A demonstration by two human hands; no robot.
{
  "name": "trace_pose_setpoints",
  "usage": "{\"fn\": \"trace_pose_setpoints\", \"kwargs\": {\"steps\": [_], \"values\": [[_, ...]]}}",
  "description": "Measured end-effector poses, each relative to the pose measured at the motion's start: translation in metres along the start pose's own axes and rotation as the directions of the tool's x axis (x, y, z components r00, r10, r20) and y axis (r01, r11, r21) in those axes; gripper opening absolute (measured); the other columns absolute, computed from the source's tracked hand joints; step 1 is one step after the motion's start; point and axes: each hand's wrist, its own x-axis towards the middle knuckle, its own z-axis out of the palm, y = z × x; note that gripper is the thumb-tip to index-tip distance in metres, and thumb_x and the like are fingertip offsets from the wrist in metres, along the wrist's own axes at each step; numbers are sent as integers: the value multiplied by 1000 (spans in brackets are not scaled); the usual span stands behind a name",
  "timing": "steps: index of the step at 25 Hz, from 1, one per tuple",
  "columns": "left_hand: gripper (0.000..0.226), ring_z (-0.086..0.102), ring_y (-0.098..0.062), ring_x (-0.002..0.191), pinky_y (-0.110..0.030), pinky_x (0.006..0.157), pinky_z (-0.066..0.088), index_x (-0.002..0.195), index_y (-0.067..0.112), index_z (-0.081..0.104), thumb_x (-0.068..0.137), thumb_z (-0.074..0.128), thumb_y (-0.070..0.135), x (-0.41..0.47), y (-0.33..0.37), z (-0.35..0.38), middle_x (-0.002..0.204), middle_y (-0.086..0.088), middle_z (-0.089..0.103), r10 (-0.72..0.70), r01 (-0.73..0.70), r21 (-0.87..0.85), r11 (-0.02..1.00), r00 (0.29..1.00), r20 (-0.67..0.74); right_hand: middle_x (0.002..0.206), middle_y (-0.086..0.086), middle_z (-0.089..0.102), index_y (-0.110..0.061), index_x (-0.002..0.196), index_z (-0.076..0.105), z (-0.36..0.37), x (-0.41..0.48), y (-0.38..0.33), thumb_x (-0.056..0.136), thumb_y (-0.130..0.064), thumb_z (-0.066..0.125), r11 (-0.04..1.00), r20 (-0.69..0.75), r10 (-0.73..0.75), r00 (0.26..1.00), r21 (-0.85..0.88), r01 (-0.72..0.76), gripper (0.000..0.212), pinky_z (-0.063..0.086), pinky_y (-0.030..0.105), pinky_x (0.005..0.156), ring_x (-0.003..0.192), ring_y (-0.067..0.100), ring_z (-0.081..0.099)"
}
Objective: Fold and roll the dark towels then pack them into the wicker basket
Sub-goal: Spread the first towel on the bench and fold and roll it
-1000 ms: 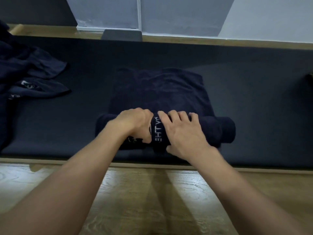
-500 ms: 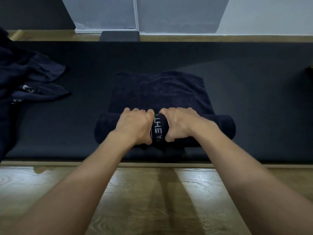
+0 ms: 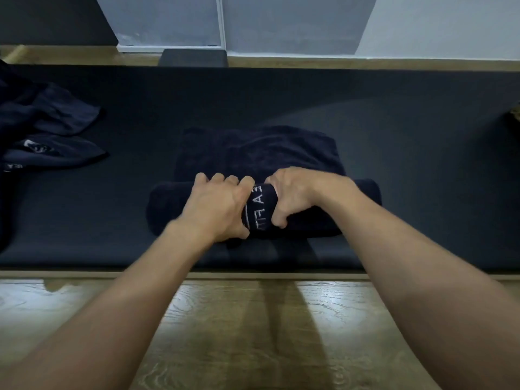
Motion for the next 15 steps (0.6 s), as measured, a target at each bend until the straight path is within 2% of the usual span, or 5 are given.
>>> {"fn": "trace_pose_setpoints", "kwargs": {"steps": [2,8,10,12,15], "values": [[64,59,-19,89,-37,78,41,112,28,49,59,77,52,16,-12,-12,93,9,61,57,-17,-190,982,977,206,92,-7,65,-25,97,59,-4,-1,-3,51,-32,86,998,60,17,998,65,-21,54,54,35,76,88,16,62],[67,64,-12,88,-37,86,54,97,32,57,43,91,47,59,-28,-25,96,10,69,146,94,-386,918,823,549,125,-1,50,-24,137,34,54,-21,-12,66,-40,78,904,-541,-126,832,-408,-128,86,35,45,93,112,26,50],[79,55,-16,101,-38,93,42,109,30,49,46,89,55,48,-19,-21,105,11,60,27,88,-234,968,894,448,107,-6,57,-25,119,43,38,-16,-10,66,-39,75,947,-502,-102,859,-312,-70,64,36,41,85,98,23,56],[87,52,-26,107,-45,95,37,126,25,41,56,84,54,24,-1,-1,110,3,54,-65,65,8,998,995,81,90,-11,58,-26,101,46,14,-7,-7,60,-37,77,984,-332,-31,943,-174,-29,52,38,34,73,84,18,57],[74,57,-27,95,-44,85,39,126,20,44,65,76,46,12,5,6,103,-1,58,-31,42,71,997,988,-151,85,-8,63,-27,91,54,-12,11,-4,51,-28,81,998,-57,31,998,-52,-34,48,48,31,59,78,16,62]]}}
